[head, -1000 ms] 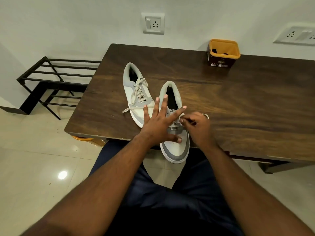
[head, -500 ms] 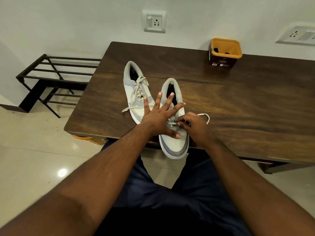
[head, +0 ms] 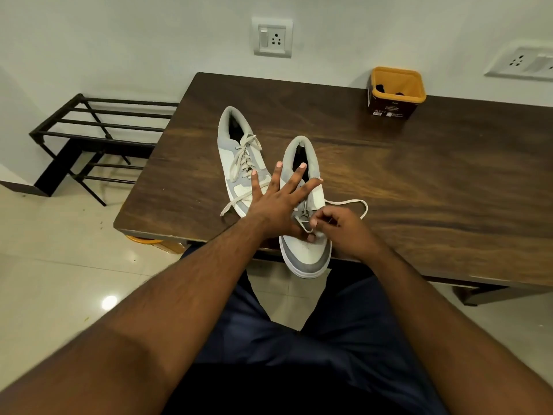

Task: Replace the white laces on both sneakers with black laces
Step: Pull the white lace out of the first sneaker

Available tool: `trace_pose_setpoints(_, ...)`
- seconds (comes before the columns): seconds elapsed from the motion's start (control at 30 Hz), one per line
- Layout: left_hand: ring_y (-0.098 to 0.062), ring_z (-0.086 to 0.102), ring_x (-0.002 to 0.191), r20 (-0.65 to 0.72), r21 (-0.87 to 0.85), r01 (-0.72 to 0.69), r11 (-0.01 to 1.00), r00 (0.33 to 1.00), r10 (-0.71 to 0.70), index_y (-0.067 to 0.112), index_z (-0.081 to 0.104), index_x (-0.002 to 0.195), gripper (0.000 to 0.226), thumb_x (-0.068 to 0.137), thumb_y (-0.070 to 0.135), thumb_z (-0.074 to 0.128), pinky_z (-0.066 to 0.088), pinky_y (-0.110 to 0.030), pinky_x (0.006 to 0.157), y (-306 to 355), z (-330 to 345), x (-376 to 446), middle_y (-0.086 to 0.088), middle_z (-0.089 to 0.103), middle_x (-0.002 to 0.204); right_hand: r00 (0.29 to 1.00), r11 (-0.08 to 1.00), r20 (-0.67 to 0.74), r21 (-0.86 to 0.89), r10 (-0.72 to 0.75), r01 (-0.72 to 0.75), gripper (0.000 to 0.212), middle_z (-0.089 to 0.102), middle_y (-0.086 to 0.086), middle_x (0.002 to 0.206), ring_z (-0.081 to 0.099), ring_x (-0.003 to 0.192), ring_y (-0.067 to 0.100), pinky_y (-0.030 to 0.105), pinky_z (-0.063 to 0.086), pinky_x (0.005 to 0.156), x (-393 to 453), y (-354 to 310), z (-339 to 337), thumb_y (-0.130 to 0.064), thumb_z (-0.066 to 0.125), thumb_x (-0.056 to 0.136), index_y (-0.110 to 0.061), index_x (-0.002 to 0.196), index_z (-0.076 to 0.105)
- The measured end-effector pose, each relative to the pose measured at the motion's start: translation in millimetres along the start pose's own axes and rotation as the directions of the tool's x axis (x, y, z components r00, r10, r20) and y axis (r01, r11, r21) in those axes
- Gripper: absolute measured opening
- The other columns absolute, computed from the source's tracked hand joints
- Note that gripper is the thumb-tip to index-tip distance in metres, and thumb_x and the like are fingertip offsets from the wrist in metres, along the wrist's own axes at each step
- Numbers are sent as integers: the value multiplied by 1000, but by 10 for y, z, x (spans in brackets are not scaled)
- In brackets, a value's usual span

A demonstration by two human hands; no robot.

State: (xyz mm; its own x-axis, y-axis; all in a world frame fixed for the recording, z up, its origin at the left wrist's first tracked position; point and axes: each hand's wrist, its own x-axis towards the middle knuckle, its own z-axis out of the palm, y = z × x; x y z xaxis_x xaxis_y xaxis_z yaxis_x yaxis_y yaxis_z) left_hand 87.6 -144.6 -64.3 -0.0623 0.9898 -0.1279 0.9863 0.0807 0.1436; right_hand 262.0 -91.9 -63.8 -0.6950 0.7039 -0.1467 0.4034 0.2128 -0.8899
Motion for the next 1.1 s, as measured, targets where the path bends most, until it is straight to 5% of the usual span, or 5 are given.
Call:
trace_pose_setpoints(0.13,-31,-37,142,22,-18,-6,1000,1000,7,52,-21,146,123,60,83,63,-22,-70,103,6,6,-3,12,-31,158,944,993,-307,61,118,-104,19,58,-2,65,50,61,9,31,44,65,103,86,55,-22,70,87,-6,79,65)
trace_pose_setpoints(0.73,-30,-38,141,5,-32,-4,999,1000,4,52,-19,146,122,60,86,61,-21,-71,105,-34,69,-4,15,-31,158,978,938,-174,-306,111,-161,19,56,-8,64,54,69,16,27,40,59,189,-42,36,-15,62,90,-18,71,59)
trace_pose_setpoints(0.9,-28,-41,139,13,-71,-5,997,1000,6,51,-20,146,122,61,87,60,-22,-70,105,-50,87,-5,16,-32,157,980,743,-105,-639,171,-198,17,58,3,92,50,80,21,32,38,70,56,56,-201,-22,47,97,-20,80,48)
trace_pose_setpoints(1.0,-27,-41,139,15,-89,0,996,1000,2,51,-19,147,122,62,85,61,-22,-69,106,-44,86,-14,17,-32,157,954,701,-116,-655,275,-282,16,65,6,94,57,83,25,30,40,69,67,39,-224,-24,55,91,-21,75,53)
trace_pose_setpoints(1.1,-27,-40,140,7,-95,0,995,1000,0,51,-16,147,121,61,84,63,-21,-69,106,-46,78,-17,18,-31,157,970,800,-217,-559,114,-219,7,63,-2,87,56,79,18,30,44,68,92,-86,-107,-26,65,83,-21,80,60)
